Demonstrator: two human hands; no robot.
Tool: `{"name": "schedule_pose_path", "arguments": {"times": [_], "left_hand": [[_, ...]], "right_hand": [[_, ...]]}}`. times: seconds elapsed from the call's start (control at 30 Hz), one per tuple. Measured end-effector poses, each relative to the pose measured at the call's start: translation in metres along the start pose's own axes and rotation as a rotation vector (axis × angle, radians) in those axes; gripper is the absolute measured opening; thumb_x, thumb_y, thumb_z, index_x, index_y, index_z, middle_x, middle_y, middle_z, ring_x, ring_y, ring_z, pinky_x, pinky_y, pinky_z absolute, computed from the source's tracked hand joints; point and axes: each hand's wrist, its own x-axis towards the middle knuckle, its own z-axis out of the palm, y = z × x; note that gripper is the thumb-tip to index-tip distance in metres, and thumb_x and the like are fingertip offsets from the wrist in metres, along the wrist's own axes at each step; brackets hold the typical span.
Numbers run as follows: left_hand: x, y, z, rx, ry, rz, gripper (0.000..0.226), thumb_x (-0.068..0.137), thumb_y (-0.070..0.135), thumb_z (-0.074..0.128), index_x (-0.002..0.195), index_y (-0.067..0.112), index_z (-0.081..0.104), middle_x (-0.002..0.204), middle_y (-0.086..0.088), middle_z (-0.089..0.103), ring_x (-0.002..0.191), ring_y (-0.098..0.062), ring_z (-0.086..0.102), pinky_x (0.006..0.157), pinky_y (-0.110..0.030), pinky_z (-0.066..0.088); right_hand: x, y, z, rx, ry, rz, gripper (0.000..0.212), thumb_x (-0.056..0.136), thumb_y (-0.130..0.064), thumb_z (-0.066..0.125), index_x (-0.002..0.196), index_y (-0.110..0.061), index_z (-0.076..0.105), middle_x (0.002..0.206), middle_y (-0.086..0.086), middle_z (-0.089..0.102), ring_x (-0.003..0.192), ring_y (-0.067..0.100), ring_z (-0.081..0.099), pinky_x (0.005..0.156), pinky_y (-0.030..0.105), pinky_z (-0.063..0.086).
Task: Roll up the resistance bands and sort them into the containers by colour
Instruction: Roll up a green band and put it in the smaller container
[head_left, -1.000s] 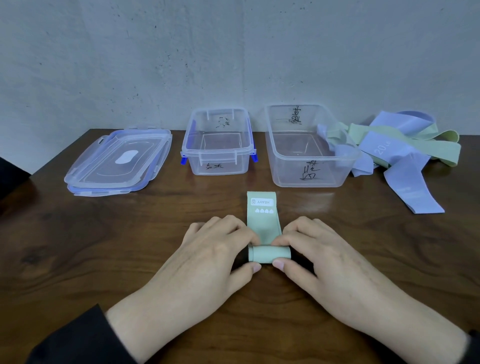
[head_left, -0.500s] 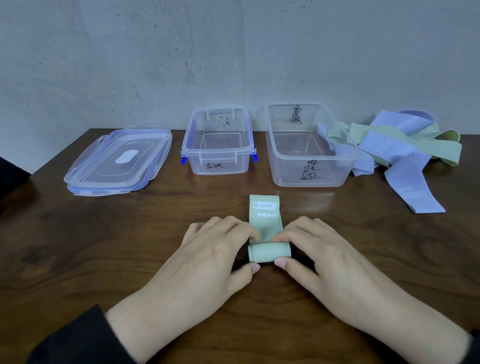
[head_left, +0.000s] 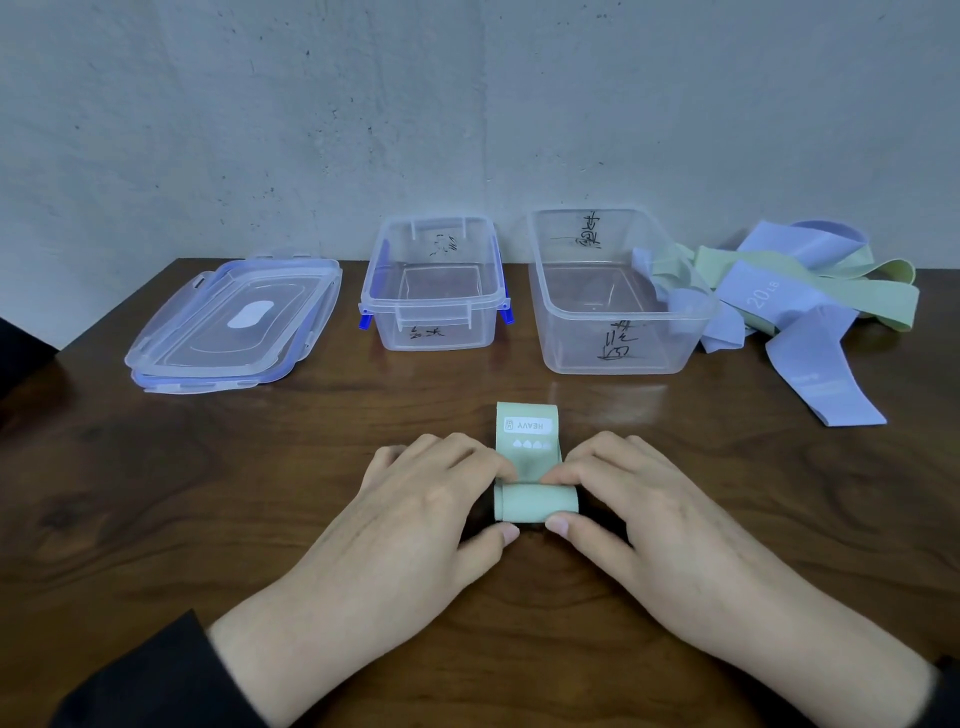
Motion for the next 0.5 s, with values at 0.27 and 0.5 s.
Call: {"name": "schedule_pose_path", "arguments": {"times": [0.27,0.5], "left_hand": [[0.0001,0.0005,0.0001,0.008,-0.001,0.004,0.031,0.092,0.054,0.039,0.119,0.044,0.051,0.116,0.027,0.045,0.107,0.001,0.042,0.101,-0.027,0.032],[-0.0002,0.0001,0.0005,-0.005,0.007,-0.008,0.030,0.090,0.054,0.046,0.119,0.045,0.048,0.115,0.028,0.046,0.108,0.003,0.040,0.101,-0.024,0.029]], "right_hand": [[0.0000,0.0001,-0.0003,0.012,-0.015,0.021,0.032,0.087,-0.055,0.056,0.118,-0.048,0.047,0.113,-0.031,0.044,0.113,-0.002,0.041,0.097,0.023,0.040],[0.0003,-0.0014,-0.0020,0.005,-0.014,0.020,0.031,0.090,-0.056,0.042,0.117,-0.044,0.053,0.113,-0.028,0.046,0.110,0.001,0.043,0.095,0.024,0.040]]}}
